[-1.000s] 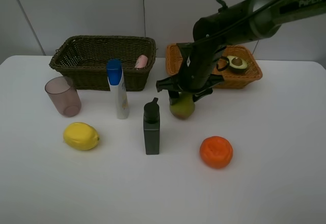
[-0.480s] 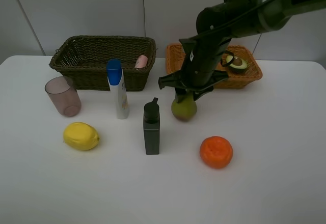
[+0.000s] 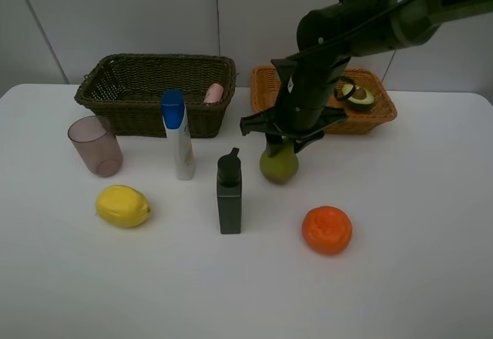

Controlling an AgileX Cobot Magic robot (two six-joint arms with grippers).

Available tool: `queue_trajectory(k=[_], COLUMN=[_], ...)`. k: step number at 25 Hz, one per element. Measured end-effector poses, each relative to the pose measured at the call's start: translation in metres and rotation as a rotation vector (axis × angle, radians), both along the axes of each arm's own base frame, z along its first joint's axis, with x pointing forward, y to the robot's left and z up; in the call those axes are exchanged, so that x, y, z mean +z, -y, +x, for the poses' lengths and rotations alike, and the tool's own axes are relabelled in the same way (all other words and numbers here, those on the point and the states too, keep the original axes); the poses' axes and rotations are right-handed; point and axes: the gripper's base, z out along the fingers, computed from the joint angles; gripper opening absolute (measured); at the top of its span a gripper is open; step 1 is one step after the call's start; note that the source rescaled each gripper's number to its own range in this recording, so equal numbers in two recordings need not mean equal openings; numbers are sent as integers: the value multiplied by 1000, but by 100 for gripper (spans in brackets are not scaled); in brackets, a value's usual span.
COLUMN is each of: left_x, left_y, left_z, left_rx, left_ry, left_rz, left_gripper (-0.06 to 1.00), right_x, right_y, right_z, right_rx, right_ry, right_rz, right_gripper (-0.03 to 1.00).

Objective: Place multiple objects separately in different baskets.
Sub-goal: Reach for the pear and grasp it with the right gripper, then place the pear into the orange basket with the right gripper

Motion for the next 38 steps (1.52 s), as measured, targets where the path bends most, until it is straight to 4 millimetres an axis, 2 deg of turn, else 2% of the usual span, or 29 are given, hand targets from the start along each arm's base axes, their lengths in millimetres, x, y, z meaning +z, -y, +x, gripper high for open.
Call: queue_trajectory(k=[5, 8, 9, 14, 29, 38], left_x=[0, 0, 0, 0, 0, 0], left_y=[0, 0, 0, 0, 0, 0], left_z=[0, 0, 0, 0, 0, 0], left_rx=[0, 0, 0, 0, 0, 0], left_ry=[0, 0, 0, 0, 0, 0], left_rz=[0, 0, 0, 0, 0, 0], left_gripper=[89, 89, 89, 89, 89, 89], right_x=[5, 17, 22, 39, 70, 112], right_y=[1, 3, 3, 5, 11, 14], right_z=[-2, -4, -4, -7, -14, -10], right_rx=[5, 6, 5, 10, 19, 29], right_ry=[-3, 17, 26, 56, 124, 214], right_rz=[-6, 6, 11, 27, 48, 39], right_gripper=[21, 3, 0, 0, 0, 0])
